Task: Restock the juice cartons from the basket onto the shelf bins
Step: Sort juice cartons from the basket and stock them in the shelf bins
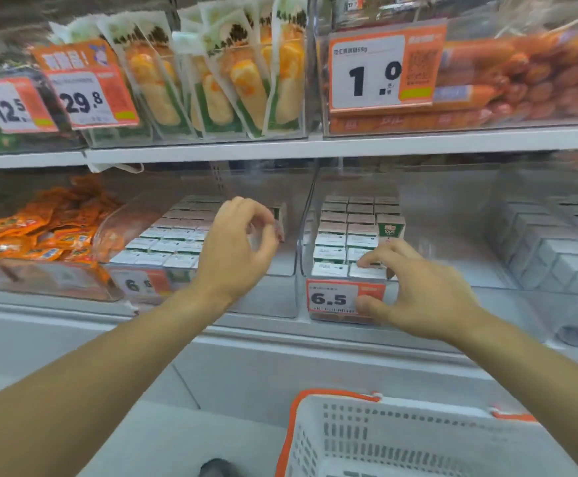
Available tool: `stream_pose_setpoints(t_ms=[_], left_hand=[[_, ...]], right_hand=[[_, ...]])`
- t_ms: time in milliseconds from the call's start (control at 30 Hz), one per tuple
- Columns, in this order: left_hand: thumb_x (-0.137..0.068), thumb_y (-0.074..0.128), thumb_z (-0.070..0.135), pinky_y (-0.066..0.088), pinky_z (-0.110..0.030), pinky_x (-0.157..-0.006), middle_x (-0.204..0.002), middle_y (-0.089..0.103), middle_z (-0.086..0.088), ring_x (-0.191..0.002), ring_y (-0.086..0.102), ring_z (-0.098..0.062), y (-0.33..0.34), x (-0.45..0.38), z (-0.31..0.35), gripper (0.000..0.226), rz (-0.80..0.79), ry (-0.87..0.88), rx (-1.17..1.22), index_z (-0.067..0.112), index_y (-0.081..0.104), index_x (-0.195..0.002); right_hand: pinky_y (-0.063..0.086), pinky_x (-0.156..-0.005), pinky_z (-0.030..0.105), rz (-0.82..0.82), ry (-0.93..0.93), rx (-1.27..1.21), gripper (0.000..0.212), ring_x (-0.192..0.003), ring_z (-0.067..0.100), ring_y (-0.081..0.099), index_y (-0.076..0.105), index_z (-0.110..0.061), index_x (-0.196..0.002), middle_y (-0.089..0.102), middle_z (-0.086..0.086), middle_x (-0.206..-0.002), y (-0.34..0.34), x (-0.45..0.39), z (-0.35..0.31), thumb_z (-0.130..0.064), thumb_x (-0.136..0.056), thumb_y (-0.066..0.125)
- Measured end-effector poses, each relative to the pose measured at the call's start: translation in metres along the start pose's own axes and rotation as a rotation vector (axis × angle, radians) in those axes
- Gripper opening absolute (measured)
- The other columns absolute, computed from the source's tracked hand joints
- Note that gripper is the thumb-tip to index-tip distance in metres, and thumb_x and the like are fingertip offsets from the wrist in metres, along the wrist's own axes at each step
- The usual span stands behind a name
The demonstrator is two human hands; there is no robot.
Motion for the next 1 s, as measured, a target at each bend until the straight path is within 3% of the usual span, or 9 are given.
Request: stream_pose_setpoints(t_ms=[100,200,333,400,533,633,767,900,1000], left_hand=[[-0.087,0.062,0.006,0.038,-0.012,-0.062,-0.075,0.058,0.005,-0.066,0.050,-0.011,0.021,0.047,0.033,0.008,-0.206,-0.124,0.201,0.014,0.062,-0.089],[-0.087,0.064,0.006,0.038,-0.009,-0.060,-0.069,0.056,0.010,-0.060,0.050,-0.005,0.069,0.110,0.052,0.008,-0.495,-0.227,0.323,0.014,0.065,-0.089],[-0.084,0.070,0.010,0.042,-0.012,-0.063,-0.067,0.059,0.012,-0.060,0.053,0.000,0.148,0.229,0.058,0.020,-0.798,-0.432,0.426,0.030,0.065,-0.083],[-0.084,0.073,0.012,0.044,-0.017,-0.067,-0.074,0.061,0.013,-0.063,0.055,0.001,0.183,0.293,0.060,0.017,-0.987,-0.525,0.452,0.027,0.066,-0.086],[-0.084,0.078,0.020,0.043,-0.017,-0.077,-0.097,0.060,0.006,-0.089,0.059,-0.009,0.221,0.394,0.049,0.030,-1.309,-0.650,0.359,0.009,0.067,-0.110],[-0.083,0.079,0.023,0.044,-0.026,-0.092,-0.120,0.055,-0.001,-0.117,0.055,-0.022,0.231,0.445,0.047,0.048,-1.564,-0.649,0.267,0.008,0.060,-0.124],[-0.082,0.080,0.023,0.044,-0.017,-0.082,-0.143,0.047,-0.006,-0.129,0.049,-0.024,0.236,0.490,0.042,0.062,-1.837,-0.554,0.132,0.013,0.051,-0.137],[-0.075,0.085,0.028,0.042,-0.026,-0.102,-0.144,0.047,-0.002,-0.129,0.049,-0.022,0.242,0.507,0.039,0.070,-1.906,-0.429,0.052,0.017,0.055,-0.137],[-0.074,0.087,0.026,0.048,-0.022,-0.084,-0.128,0.056,-0.003,-0.115,0.057,-0.022,0.244,0.503,0.035,0.058,-1.866,-0.403,0.063,0.014,0.062,-0.124]], right_hand=[[0.047,-0.085,0.037,0.260,-0.155,-0.218,0.037,-0.103,0.019,0.058,0.059,-0.021,-0.118,0.049,-0.004,-0.120,-0.025,0.023,-0.012,-0.029,-0.084,0.071],[0.046,-0.076,0.025,0.441,-0.267,-0.302,0.015,-0.084,0.014,0.055,0.063,-0.010,-0.097,0.058,0.002,-0.097,-0.030,0.072,-0.024,-0.010,-0.083,0.068],[0.050,-0.067,0.022,-0.252,0.012,-0.571,0.016,-0.072,0.008,0.062,0.067,-0.017,-0.093,0.069,-0.005,-0.086,0.081,0.115,0.008,-0.026,-0.083,0.077],[0.048,-0.070,0.019,-0.469,0.141,-0.562,0.019,-0.070,0.001,0.061,0.070,-0.015,-0.097,0.069,-0.006,-0.088,0.138,0.149,0.039,-0.024,-0.082,0.079],[0.056,-0.075,0.035,-0.661,0.352,-0.631,0.022,-0.073,0.016,0.066,0.068,-0.018,-0.094,0.066,-0.005,-0.086,0.216,0.218,0.086,-0.020,-0.079,0.083],[0.052,-0.076,0.032,-0.830,0.417,-0.603,0.030,-0.068,0.006,0.058,0.065,-0.017,-0.104,0.062,0.000,-0.100,0.259,0.261,0.098,-0.023,-0.080,0.083],[0.048,-0.097,0.042,-1.032,0.357,-0.412,0.058,-0.110,0.023,0.054,0.054,-0.026,-0.130,0.046,0.004,-0.129,0.308,0.301,0.096,-0.024,-0.079,0.082],[0.038,-0.107,0.048,-1.098,0.182,-0.250,0.074,-0.134,0.031,0.029,0.042,-0.033,-0.143,0.028,0.007,-0.147,0.340,0.315,0.076,-0.022,-0.080,0.080],[0.028,-0.112,0.053,-1.122,0.087,-0.123,0.077,-0.141,0.031,0.020,0.037,-0.038,-0.146,0.021,0.005,-0.155,0.357,0.320,0.066,-0.017,-0.083,0.075]])
Point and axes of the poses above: each hand's wrist, its own x-axis away from the middle knuckle, its own y-axis out of the palm, z = x × y, the point moved 9 cm from there along -x, towards the middle knuckle
